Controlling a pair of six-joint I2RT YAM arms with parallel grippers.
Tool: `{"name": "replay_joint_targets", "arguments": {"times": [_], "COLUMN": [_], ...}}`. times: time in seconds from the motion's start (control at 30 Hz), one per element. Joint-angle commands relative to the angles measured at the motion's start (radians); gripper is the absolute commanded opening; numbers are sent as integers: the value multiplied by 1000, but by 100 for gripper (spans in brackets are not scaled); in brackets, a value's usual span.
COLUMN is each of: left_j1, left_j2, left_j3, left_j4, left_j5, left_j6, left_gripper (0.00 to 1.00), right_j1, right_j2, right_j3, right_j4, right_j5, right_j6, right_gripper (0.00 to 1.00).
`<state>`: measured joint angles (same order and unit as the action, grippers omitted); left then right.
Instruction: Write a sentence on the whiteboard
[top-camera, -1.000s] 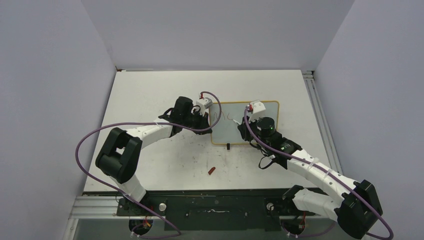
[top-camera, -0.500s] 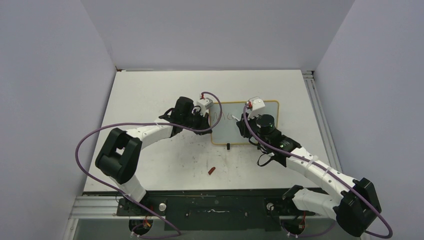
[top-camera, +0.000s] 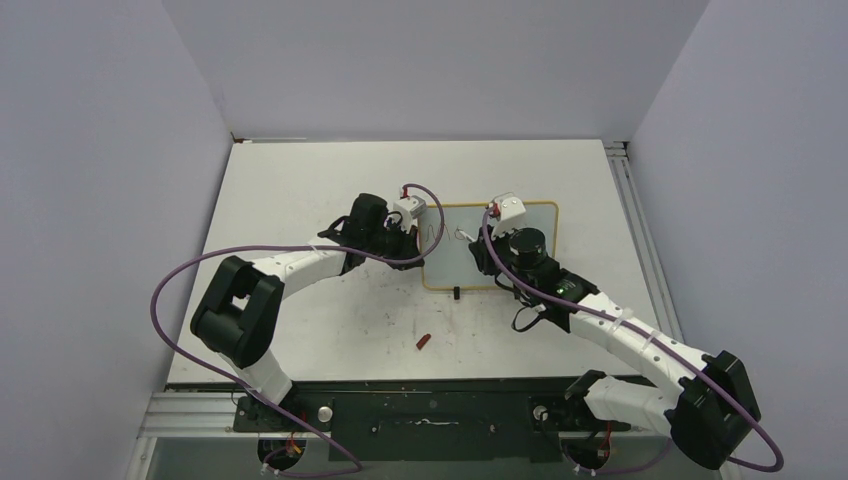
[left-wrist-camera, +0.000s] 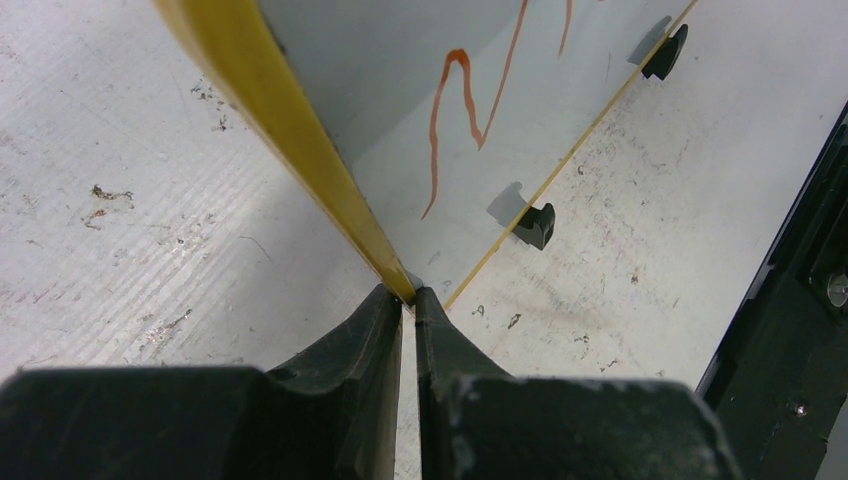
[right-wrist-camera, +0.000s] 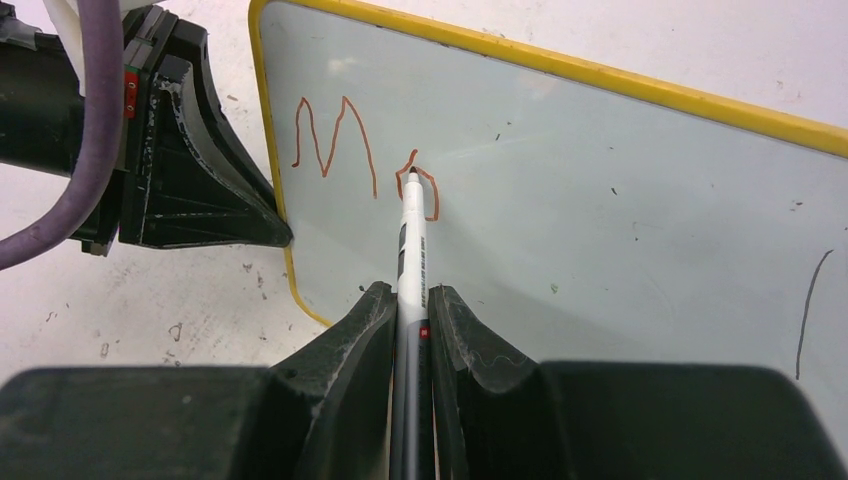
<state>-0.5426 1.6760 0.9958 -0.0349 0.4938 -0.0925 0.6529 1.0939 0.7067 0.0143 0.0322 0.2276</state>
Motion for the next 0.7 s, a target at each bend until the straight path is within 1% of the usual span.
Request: {"name": "replay_joint_targets", "arguments": {"times": [0.0,0.2,0.47,0.67], "left_j1": [-22,-21,-20,-20], "left_j2": [-19,-16,-18,-19], "left_j3": [37,40,43,43], "left_j4": [-23,-27,-32,-34], "left_j5": [22,17,6,3], "left_j6": [16,11,13,14], "left_gripper": [6,6,6,6], "right_j1": [8,25,53,57], "right_j2": [19,-9,-104,-146], "right_j3": [36,41,40,33], "right_j4": [58,45,-33,-73], "right_j5": [24,38,62,108], "right_j6": [-11,-12,-12,-7], "right_gripper": [5,5,5,5]}}
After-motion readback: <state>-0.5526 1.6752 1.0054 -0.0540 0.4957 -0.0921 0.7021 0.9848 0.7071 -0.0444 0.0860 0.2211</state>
